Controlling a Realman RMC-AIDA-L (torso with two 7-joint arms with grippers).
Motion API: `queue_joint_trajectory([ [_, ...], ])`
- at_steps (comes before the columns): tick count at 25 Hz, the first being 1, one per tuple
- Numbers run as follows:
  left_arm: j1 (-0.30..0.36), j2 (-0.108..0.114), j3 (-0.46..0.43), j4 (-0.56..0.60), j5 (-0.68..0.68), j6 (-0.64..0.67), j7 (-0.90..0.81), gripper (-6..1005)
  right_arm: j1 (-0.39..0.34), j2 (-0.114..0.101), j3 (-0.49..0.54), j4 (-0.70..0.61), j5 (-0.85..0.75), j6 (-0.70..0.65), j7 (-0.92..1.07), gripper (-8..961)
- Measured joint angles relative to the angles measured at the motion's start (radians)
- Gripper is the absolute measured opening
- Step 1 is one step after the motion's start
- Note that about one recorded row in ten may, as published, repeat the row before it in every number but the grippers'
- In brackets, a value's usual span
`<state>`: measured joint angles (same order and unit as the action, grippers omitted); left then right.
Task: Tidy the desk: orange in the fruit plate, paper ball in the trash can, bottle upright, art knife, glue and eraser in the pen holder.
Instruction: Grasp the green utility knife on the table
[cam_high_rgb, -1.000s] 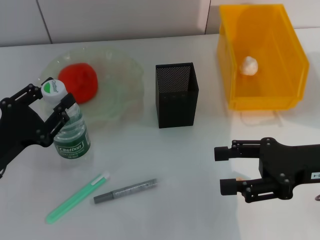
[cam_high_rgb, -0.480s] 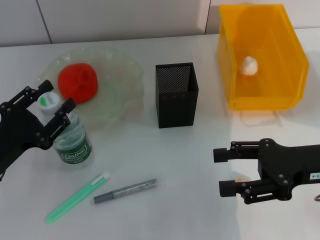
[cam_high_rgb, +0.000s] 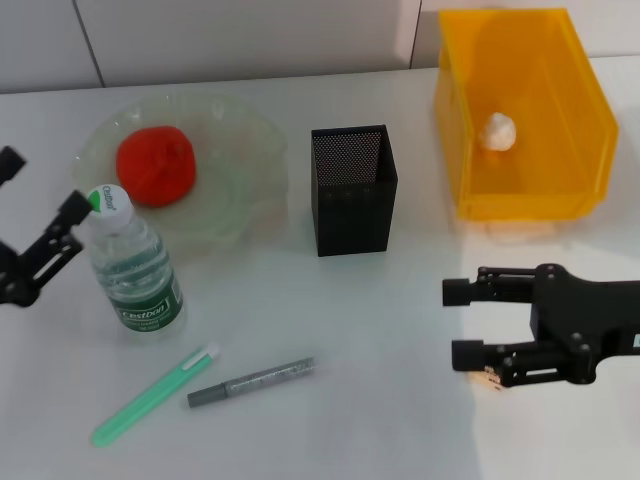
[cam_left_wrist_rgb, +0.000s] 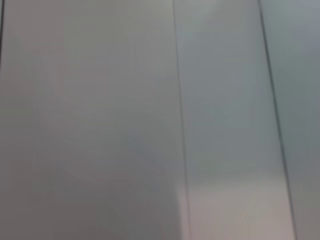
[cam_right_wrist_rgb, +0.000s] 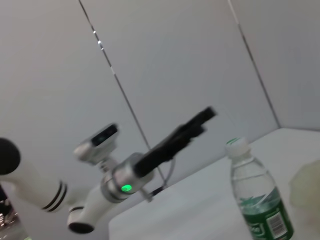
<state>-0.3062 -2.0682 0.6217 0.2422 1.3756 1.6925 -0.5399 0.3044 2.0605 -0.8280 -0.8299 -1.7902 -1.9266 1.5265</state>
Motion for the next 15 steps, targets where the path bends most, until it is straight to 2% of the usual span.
queue_joint_trajectory([
  [2,0.000,0.000,0.000,0.000,0.000,0.000,0.000,747,-0.003,0.000,0.030,0.000,0.000,-0.003,-0.009,781],
  [3,0.024,0.001,-0.018,0.001,-0.003,0.075,-0.009,762,-0.006,-0.001,0.041,0.000,-0.001,-0.005,-0.012,781],
  [4,0.024,0.001,-0.018,0.001,-0.003,0.075,-0.009,778,-0.008,-0.004,0.043,0.000,-0.001,-0.006,-0.016,781],
  [5,0.070,0.001,-0.008,0.011,0.009,0.277,-0.034,793,-0.013,-0.011,0.045,0.000,-0.005,-0.008,-0.032,781],
  [6,0.070,0.001,-0.008,0.011,0.009,0.277,-0.034,792,-0.013,-0.011,0.045,0.000,-0.005,-0.008,-0.032,781],
  [7,0.075,-0.001,0.038,0.037,0.020,0.303,-0.071,792,-0.015,-0.014,0.045,-0.001,-0.014,-0.011,-0.051,781],
  [9,0.075,-0.001,0.038,0.037,0.020,0.303,-0.071,790,-0.020,-0.016,0.047,-0.005,-0.040,-0.022,-0.102,781],
  [10,0.076,-0.003,0.102,0.065,0.027,0.303,-0.108,788,-0.027,-0.017,0.053,-0.008,-0.067,-0.031,-0.167,781],
  [11,0.076,-0.003,0.102,0.065,0.027,0.303,-0.108,787,-0.027,-0.017,0.053,-0.008,-0.067,-0.031,-0.167,781],
  [12,0.076,-0.006,0.211,0.145,0.029,0.237,-0.223,786,-0.031,-0.017,0.056,-0.008,-0.072,-0.032,-0.196,781],
  [15,0.087,-0.008,0.242,0.206,0.030,0.191,-0.289,784,-0.044,-0.017,0.064,-0.002,-0.077,-0.026,-0.261,781],
])
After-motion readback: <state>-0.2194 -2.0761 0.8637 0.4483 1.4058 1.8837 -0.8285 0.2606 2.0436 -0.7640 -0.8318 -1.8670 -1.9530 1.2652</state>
